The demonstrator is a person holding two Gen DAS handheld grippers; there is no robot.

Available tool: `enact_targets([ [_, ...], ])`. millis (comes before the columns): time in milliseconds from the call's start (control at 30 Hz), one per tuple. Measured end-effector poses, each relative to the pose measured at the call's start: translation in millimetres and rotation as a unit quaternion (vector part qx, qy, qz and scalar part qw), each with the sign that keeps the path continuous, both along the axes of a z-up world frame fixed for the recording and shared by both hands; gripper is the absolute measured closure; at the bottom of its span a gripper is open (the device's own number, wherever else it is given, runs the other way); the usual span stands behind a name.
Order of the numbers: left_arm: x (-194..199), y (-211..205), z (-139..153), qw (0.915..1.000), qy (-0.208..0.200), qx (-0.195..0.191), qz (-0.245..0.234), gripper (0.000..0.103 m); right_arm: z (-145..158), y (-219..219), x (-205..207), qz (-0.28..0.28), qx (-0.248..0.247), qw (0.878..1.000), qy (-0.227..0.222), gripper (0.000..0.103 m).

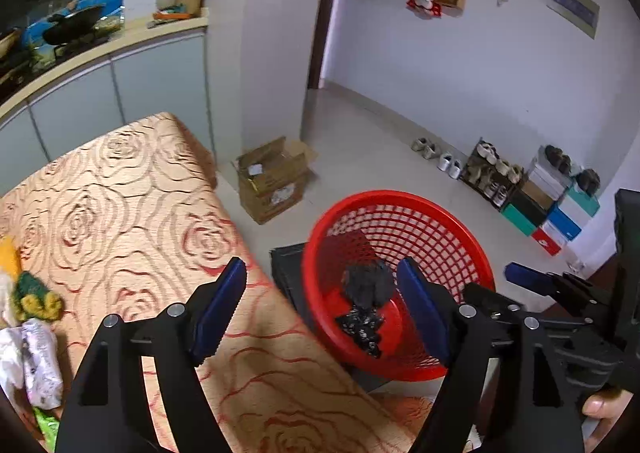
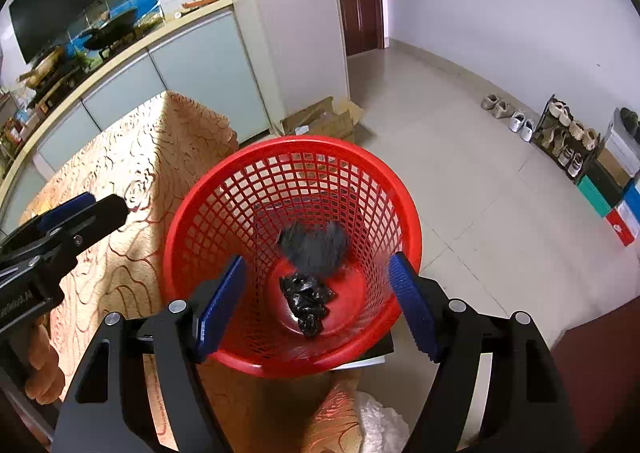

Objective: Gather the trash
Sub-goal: 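Carry both bags to the red basket and release them from both tools, then move both open tools back over the trash pile on the table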

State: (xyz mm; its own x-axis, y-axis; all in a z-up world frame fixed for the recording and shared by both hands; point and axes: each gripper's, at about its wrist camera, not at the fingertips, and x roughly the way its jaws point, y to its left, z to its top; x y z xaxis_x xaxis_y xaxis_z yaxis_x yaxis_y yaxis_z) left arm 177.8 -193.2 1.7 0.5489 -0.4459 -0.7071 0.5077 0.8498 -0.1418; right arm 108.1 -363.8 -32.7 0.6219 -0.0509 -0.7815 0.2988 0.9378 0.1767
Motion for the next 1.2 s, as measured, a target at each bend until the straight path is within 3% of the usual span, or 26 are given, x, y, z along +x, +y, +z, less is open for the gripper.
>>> enact_targets([
  [300,-14,40,27,0.9979,-0.046,-0.007,0.045,0.022,29,20,-21,0.003,-0.013,0.999,-0.049,0.032],
  [533,-36,82,48,0.9914,-0.091,-0.01,0.093,0.02,59,57,-31,0.031,-0.038,0.994,-0.095,0.03],
  [733,-56,129,66,0.9795,-0.129,-0.001,0.155,0.017,83,101,-31,0.076,-0.057,0.987,-0.127,0.027],
  [1200,-84,231,79,0.9487,-0.156,0.015,0.275,0.015,114,176,-21,0.151,-0.052,0.97,-0.185,0.021],
])
